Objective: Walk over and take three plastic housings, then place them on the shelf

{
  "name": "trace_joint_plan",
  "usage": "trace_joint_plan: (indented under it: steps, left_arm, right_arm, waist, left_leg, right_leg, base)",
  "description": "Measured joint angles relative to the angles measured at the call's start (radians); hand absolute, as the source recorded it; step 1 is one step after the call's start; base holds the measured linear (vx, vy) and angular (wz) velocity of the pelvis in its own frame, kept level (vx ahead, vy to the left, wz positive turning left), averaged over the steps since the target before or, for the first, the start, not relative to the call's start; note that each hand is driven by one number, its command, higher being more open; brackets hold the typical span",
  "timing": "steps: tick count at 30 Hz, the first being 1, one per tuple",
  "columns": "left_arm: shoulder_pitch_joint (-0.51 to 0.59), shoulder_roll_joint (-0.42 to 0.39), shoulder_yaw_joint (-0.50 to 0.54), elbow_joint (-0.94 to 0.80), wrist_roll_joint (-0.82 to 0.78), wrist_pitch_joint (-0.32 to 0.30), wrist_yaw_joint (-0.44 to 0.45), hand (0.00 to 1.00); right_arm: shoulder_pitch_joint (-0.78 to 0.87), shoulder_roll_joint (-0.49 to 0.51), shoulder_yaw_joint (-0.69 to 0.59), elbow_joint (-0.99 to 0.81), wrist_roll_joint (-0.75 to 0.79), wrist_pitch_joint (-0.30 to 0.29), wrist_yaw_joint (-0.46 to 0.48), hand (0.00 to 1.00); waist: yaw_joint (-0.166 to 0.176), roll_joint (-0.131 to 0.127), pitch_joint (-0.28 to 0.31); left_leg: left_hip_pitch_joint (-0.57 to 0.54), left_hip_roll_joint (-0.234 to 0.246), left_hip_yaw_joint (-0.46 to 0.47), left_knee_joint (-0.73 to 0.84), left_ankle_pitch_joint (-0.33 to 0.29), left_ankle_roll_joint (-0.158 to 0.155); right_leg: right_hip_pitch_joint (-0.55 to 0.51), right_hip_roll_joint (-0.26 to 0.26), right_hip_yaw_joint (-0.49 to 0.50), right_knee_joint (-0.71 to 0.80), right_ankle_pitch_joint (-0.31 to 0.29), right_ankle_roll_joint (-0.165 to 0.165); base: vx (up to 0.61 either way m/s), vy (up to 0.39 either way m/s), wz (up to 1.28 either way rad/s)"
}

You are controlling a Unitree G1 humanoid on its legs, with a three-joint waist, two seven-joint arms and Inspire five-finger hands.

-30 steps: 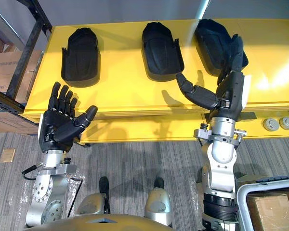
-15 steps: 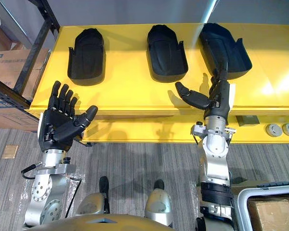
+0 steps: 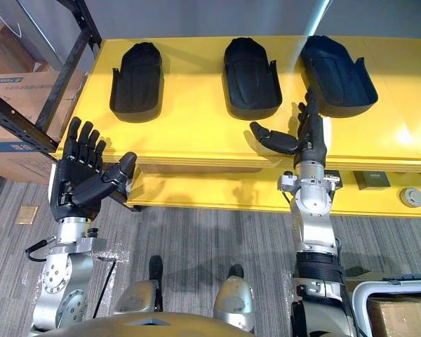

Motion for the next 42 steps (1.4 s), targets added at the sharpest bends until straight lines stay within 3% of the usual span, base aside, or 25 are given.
trace_joint_plan:
  steps: [16,42]
  left_arm:
    - [0.000,-0.002,0.007,0.000,-0.001,0.000,-0.002,1.00]
    - [-0.005,-0.002,0.011,0.000,0.000,0.000,-0.002,1.00]
  right_arm:
    - [-0.100,-0.041,0.025,0.098,0.000,0.012,0.082,1.00]
    - [-0.164,-0.045,0.042,0.135,-0.005,0.011,0.055,1.00]
  waist:
    - [0.008,0.002,0.001]
    - [0.008,0.000,0.026]
  left_leg:
    - [-0.018,-0.011,-0.018,-0.020,0.033,0.005]
    - [-0.017,-0.018,-0.023,-0.021,0.034,0.006]
  right_leg:
    - [-0.032,-0.016,-0.013,0.040,-0.005,-0.001]
    - [-0.033,-0.026,-0.015,0.053,-0.010,0.001]
  base:
    - [-0.03,-0.004,0.04]
    - [0.00,0.000,0.00]
